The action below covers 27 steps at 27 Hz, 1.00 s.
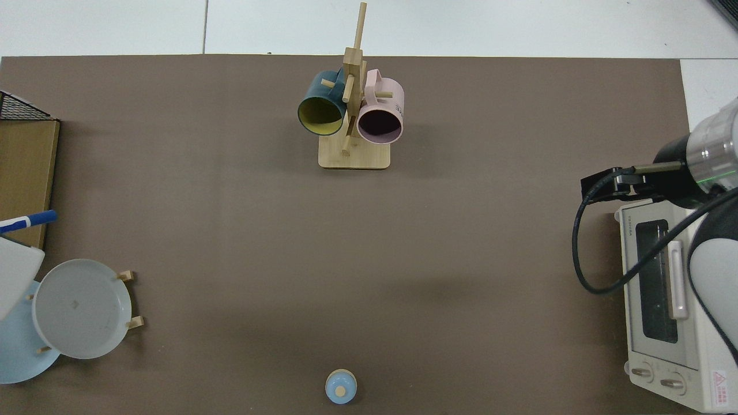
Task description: Put markers into pen holder
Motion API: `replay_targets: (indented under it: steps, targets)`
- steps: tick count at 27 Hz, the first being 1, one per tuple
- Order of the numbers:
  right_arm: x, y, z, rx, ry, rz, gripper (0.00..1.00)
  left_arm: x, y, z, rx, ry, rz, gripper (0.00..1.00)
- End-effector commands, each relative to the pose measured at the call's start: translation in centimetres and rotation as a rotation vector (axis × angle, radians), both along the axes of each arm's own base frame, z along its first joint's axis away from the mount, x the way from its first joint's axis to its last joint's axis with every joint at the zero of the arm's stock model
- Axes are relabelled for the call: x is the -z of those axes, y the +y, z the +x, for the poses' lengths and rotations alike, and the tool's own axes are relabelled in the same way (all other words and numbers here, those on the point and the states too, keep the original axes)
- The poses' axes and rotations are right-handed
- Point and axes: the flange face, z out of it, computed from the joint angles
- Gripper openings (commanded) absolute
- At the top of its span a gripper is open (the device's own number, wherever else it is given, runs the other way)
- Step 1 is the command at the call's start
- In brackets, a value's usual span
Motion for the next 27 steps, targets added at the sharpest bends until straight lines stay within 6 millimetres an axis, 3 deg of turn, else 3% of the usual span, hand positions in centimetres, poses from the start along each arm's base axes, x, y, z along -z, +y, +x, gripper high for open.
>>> replay_targets:
  steps: [1, 5, 14, 21, 27]
  targets:
    - [-0.9, 0.4, 1.0, -0.045, 0.015, 0.000, 1.00, -0.8, 1.9, 0.3, -0.029, 0.011, 0.079, 0.00]
    - [-0.9, 1.2, 0.7, -0.055, 0.008, 0.008, 1.00, -1.2, 4.1, 0.4, -0.052, 0.019, 0.111, 0.00]
    - [0.3, 1.5, -1.8, -0.045, 0.035, -0.004, 1.00, -2.7, 6.9, 1.5, -0.016, 0.034, 0.225, 0.00]
    - [2.1, 1.9, -4.5, -0.047, 0.003, -0.015, 1.00, -3.8, 12.3, 2.6, 0.025, 0.063, 0.260, 0.00]
    - [2.3, 2.1, -4.2, -0.061, 0.002, 0.003, 1.00, -4.2, 16.4, 3.6, 0.071, 0.079, 0.269, 0.00]
